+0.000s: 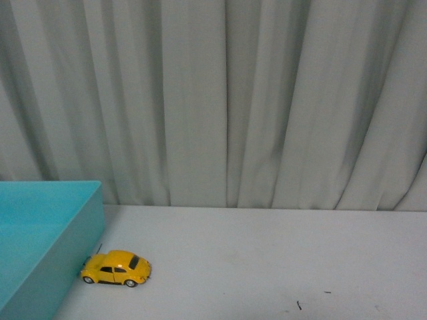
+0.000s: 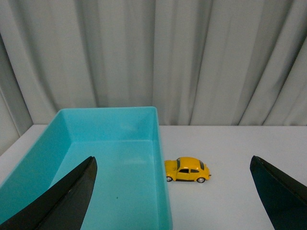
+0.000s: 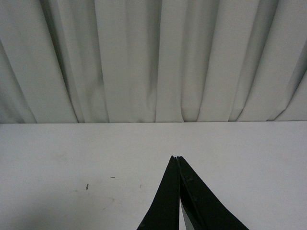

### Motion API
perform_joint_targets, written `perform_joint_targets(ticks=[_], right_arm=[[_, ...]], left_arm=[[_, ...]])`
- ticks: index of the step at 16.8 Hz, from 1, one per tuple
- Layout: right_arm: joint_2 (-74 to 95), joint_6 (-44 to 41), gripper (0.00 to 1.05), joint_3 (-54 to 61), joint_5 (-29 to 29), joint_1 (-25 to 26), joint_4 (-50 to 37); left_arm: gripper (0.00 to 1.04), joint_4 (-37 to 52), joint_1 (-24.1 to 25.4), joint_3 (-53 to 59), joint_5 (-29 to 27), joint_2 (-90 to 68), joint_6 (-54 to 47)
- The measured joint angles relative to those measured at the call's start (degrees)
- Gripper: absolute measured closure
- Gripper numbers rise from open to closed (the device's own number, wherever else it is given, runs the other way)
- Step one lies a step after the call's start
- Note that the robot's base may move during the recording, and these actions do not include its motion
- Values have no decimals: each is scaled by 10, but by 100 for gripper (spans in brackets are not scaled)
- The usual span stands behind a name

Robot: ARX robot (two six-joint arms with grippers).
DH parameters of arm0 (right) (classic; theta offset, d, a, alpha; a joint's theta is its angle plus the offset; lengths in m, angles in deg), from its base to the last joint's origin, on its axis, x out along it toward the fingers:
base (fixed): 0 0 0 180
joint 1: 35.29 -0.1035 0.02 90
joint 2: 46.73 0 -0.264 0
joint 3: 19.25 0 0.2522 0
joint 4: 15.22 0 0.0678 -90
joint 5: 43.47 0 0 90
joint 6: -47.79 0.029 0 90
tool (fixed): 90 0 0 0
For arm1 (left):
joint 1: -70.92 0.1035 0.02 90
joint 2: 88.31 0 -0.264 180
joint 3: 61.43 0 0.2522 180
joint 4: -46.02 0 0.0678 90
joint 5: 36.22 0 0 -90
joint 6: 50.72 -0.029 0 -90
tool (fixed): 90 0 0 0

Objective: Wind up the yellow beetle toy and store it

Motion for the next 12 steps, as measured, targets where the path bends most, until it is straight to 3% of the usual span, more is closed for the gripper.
perform_joint_targets(ticks=[3, 4, 12], right_arm=[[0, 0, 103, 0, 0, 0, -2], [0, 0, 96, 0, 0, 0, -2], [0, 0, 5, 0, 0, 0, -2]], left_arm=[[7, 0, 0, 0, 0, 0, 0], [7, 0, 0, 0, 0, 0, 0], [7, 0, 0, 0, 0, 0, 0]])
